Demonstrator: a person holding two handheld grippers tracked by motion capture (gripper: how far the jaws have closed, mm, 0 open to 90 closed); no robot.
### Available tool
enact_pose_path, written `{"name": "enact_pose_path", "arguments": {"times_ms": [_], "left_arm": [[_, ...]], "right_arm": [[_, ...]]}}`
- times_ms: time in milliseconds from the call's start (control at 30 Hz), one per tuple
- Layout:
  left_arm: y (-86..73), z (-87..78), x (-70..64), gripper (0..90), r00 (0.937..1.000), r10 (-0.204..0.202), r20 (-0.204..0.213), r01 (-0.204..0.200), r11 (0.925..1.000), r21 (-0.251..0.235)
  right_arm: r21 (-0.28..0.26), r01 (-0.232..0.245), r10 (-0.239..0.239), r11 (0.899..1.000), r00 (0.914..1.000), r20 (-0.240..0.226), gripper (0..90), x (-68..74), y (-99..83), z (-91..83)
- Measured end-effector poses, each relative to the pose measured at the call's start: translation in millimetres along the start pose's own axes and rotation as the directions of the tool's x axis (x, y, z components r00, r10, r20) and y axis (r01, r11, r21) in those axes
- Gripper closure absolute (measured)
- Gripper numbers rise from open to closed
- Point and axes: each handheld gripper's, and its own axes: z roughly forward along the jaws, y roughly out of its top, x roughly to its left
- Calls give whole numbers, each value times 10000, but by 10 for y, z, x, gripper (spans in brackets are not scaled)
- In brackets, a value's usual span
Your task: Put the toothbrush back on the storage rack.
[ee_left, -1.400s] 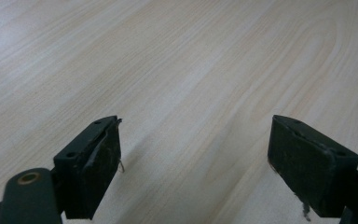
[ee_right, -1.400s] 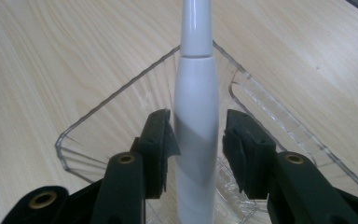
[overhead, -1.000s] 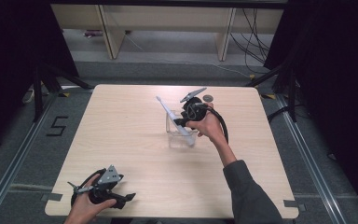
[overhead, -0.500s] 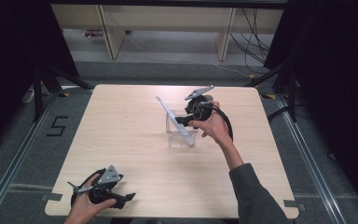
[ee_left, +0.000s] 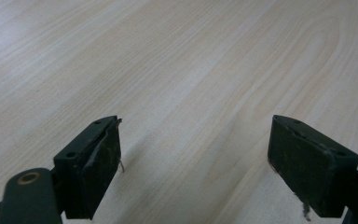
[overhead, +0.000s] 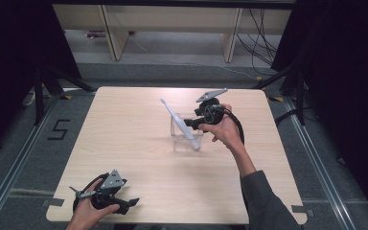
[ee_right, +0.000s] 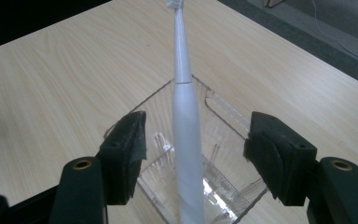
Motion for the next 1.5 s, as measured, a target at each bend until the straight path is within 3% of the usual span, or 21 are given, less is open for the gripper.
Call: {"name": "enact_pose_path", "arguments": {"times_ms": [167,200,233,267,300,533,633,667,1067,1100,1133,1167,1200,1233,1267,1300,1367,1433,1500], "left_arm": [[0,-1,-1,168,10000,4,11,-4,10000,-5],[0,-1,-2,168,10000,-7,13,7,10000,2],[0,1,-1,168,10000,-7,-5,7,10000,-14],[1,0,-4,168,10000,-13,-6,13,10000,-33],[1,1,-1,168,10000,8,9,-8,10000,2],[-2,2,0,168,10000,3,12,-3,10000,12],[-2,2,-1,168,10000,25,9,-25,10000,19],[-1,0,0,168,10000,20,1,-20,10000,-5],[-5,2,2,168,10000,8,-25,-8,10000,-7],[-4,1,3,168,10000,31,-23,-31,10000,-3],[-4,1,3,168,10000,32,-27,-32,10000,-9],[-4,1,3,168,10000,32,-27,-32,10000,-9],[-5,4,1,168,10000,-10,-9,10,10000,-12],[-5,3,6,168,10000,47,-16,-47,10000,16],[-6,4,4,168,10000,19,-13,-19,10000,8],[-5,3,4,168,10000,26,-15,-26,10000,10],[-5,4,2,168,10000,4,-15,-4,10000,-3],[-5,4,3,168,10000,7,-16,-7,10000,9],[-5,4,1,168,10000,-15,-8,15,10000,-18]], "right_arm": [[-214,196,-196,9996,9998,11,373,-21,-24,-40],[-20,1,-1,10000,10000,-76,372,-17,-44,-68],[-265,-55,56,9996,10000,38,372,-14,-57,-54],[-165,231,-231,9996,9997,8,370,-38,-60,-68],[7,-15,15,10000,10000,-62,370,-31,-65,-86],[-297,140,-136,9995,9998,116,365,-61,-71,-143],[-305,25,-27,9995,10000,-56,363,-60,-77,-153],[-347,86,-82,9994,9999,132,357,-64,-76,-191],[-740,-27,46,9973,9997,255,332,-74,-176,-349],[-747,-319,329,9967,9994,123,333,-59,-192,-358],[-847,-170,192,9963,9995,253,332,-72,-201,-368],[-791,-353,363,9962,9993,117,332,-70,-213,-384],[-935,-63,91,9956,9995,290,332,-89,-222,-389],[-914,-230,256,9955,9993,266,330,-79,-230,-393],[-949,-27,56,9955,9995,303,330,-98,-238,-407],[-960,-305,329,9949,9992,233,330,-79,-248,-411],[-932,-74,101,9956,9995,284,330,-97,-258,-428],[-828,-341,358,9960,9992,194,330,-79,-271,-431],[-867,-233,255,9960,9994,235,330,-82,-278,-430]]}}
